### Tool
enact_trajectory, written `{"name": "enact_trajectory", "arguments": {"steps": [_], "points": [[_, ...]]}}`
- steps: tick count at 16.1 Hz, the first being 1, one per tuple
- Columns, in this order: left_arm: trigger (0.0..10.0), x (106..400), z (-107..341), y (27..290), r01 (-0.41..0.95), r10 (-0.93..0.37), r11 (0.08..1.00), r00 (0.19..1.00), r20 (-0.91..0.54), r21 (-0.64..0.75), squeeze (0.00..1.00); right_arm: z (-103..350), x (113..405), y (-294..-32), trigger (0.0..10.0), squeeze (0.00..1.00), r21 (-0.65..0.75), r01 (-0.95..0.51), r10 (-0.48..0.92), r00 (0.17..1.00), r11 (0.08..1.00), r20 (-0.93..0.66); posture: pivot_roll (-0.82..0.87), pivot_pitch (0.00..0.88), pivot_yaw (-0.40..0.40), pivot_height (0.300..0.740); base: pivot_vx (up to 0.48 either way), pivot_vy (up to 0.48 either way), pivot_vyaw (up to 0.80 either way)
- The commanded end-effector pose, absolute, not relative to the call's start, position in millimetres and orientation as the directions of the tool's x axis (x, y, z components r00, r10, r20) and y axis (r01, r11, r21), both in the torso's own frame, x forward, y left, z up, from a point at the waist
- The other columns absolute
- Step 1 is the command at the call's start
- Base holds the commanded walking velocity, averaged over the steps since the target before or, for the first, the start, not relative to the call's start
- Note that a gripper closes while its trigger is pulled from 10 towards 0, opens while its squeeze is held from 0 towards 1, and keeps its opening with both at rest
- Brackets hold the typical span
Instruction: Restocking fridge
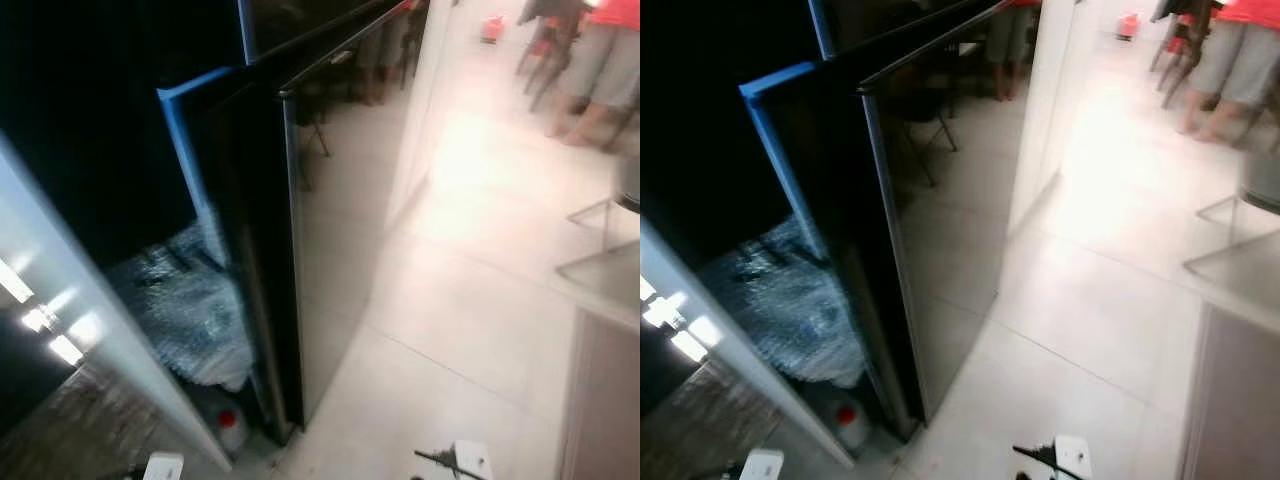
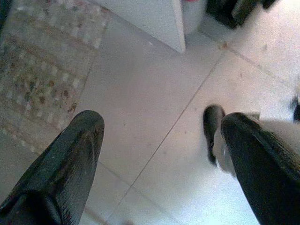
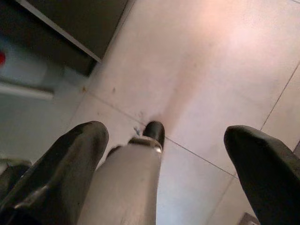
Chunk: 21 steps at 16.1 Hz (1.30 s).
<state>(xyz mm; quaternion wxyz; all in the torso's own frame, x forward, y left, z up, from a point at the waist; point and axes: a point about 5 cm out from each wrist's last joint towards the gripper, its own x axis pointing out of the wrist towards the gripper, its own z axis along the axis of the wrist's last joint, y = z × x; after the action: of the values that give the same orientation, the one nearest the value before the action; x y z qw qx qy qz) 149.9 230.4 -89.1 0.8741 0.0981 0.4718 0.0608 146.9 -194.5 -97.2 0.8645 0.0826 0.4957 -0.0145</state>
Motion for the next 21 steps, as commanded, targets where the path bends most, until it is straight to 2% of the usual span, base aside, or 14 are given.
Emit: {"name": "enact_trajectory", "arguments": {"steps": [1, 4, 21], "points": [[10.0, 137.1, -92.7, 236.4, -0.018, 0.218, 0.97, 0.512, -0.831, 0.243, 0.0, -97.0, 149.5, -191.2, 10.0, 0.0, 0.128, 0.12, 0.05, 0.508, 0.984, -0.86, 0.06, 0.0, 0.022, 0.74, 0.0, 0.0, 0.79], [10.0, 136.6, -93.0, 235.9, -0.024, 0.219, 0.97, 0.512, -0.83, 0.242, 0.0, -97.6, 149.3, -189.9, 10.0, 0.0, 0.132, 0.132, 0.048, 0.504, 0.982, -0.863, 0.07, 0.0, 0.016, 0.74, 0.0, 0.0, 0.8], [10.0, 135.8, -94.4, 231.2, -0.053, 0.22, 0.973, 0.511, -0.831, 0.224, 0.0, -97.5, 149.1, -190.2, 10.0, 0.0, 0.121, 0.001, 0.106, 0.471, 0.993, -0.876, 0.07, 0.0, -0.017, 0.74, 0.0, 0.0, 0.8]]}}
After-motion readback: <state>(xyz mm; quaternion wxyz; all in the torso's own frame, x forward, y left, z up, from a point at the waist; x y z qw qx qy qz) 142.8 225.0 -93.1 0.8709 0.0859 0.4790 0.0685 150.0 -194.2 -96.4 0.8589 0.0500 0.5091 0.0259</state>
